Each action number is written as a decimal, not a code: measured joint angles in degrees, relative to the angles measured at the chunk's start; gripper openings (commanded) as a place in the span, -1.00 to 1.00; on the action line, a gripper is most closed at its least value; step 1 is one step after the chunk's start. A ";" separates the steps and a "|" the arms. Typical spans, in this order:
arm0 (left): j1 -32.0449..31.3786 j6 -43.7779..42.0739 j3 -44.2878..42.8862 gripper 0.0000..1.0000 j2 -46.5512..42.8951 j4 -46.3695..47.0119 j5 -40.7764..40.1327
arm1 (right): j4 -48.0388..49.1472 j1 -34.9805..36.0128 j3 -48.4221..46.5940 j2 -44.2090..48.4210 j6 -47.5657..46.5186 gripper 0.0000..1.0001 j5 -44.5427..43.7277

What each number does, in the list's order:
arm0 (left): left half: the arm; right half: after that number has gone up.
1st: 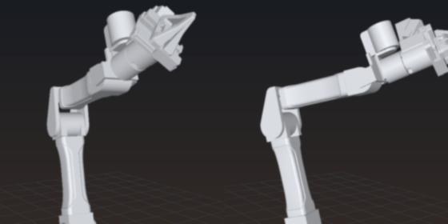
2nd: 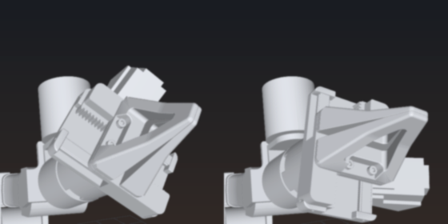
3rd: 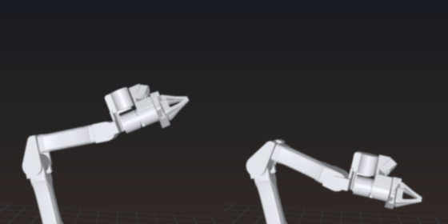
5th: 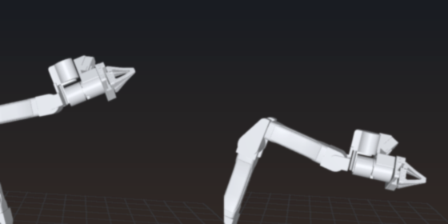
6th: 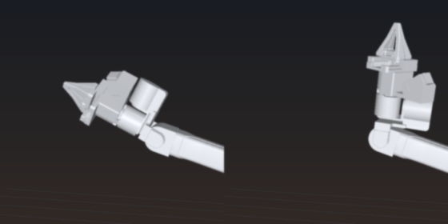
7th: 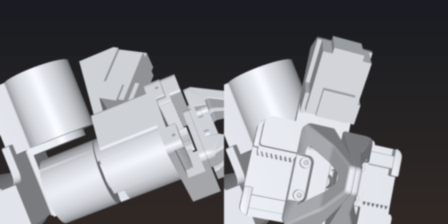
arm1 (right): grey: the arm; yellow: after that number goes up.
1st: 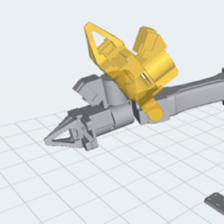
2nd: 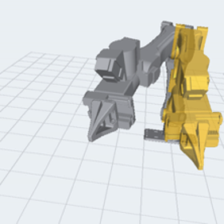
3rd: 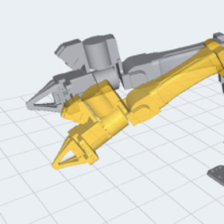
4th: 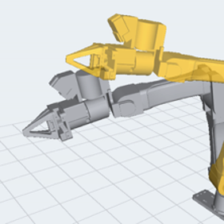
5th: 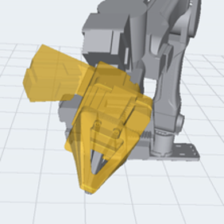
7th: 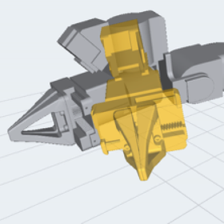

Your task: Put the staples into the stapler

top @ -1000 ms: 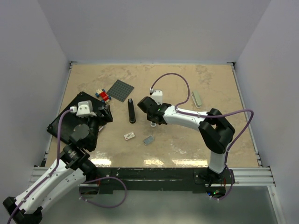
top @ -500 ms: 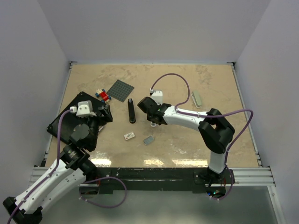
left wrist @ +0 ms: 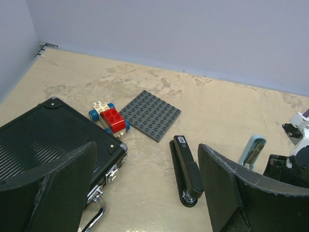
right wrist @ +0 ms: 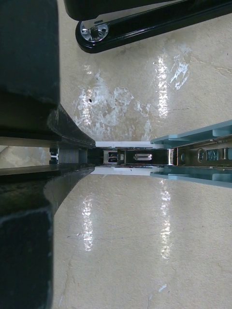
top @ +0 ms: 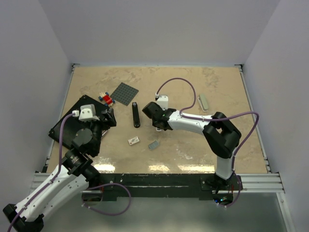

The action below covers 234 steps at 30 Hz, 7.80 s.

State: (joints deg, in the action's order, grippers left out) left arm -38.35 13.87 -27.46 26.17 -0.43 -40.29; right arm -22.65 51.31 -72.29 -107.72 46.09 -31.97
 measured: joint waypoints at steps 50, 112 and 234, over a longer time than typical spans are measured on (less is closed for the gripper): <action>-1.09 4.22 -6.62 0.78 20.50 -3.65 19.98 | 3.04 -19.15 -12.55 -0.11 -25.49 0.49 21.59; -17.51 18.53 -12.76 -0.22 71.54 18.60 13.09 | 22.67 -28.35 1.07 1.97 -36.74 0.06 68.78; -12.96 13.68 -27.28 0.55 63.32 -7.48 18.49 | 21.27 -24.98 29.68 41.66 -27.58 -0.04 38.99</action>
State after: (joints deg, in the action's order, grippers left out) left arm -51.31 27.55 -54.74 89.49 -7.90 -21.80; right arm -1.39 26.33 -42.61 -66.06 18.50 7.03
